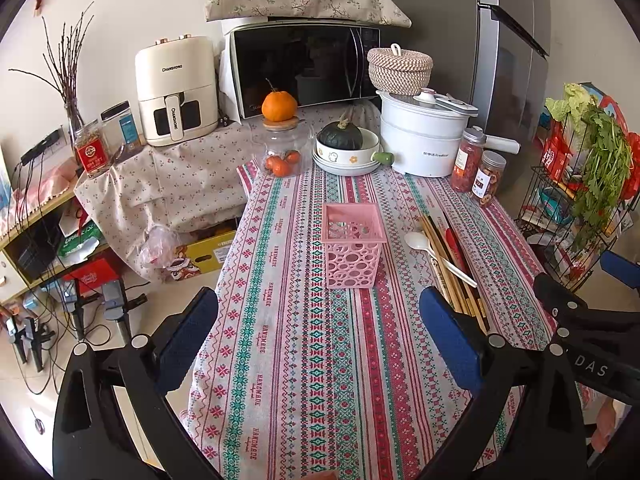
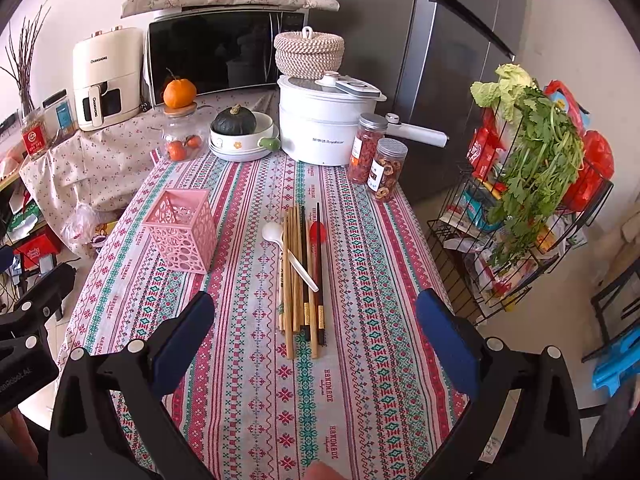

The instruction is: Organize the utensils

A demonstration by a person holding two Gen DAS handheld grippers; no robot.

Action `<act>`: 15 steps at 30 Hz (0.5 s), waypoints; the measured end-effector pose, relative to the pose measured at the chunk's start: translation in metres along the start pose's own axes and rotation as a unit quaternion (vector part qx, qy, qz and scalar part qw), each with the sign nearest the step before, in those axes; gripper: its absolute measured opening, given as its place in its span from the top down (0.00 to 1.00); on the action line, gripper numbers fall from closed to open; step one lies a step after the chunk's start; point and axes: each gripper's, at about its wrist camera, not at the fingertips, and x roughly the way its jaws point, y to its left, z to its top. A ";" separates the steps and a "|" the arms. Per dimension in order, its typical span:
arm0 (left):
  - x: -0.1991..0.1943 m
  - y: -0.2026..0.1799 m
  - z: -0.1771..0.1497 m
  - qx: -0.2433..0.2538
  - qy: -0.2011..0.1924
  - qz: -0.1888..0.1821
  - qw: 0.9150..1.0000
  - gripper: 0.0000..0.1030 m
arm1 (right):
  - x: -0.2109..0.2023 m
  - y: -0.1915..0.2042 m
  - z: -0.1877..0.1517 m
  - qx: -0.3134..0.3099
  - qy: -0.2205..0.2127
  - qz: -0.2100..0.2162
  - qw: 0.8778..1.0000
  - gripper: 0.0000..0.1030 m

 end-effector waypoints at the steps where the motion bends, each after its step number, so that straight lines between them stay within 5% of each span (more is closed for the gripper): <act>1: 0.000 0.000 0.000 0.000 0.000 0.000 1.000 0.06 | 0.000 0.000 0.000 0.000 0.000 0.000 1.000 0.05; 15: -0.002 0.001 0.003 -0.001 0.000 0.000 1.000 0.06 | 0.002 -0.003 0.001 0.000 0.000 -0.004 1.000 0.05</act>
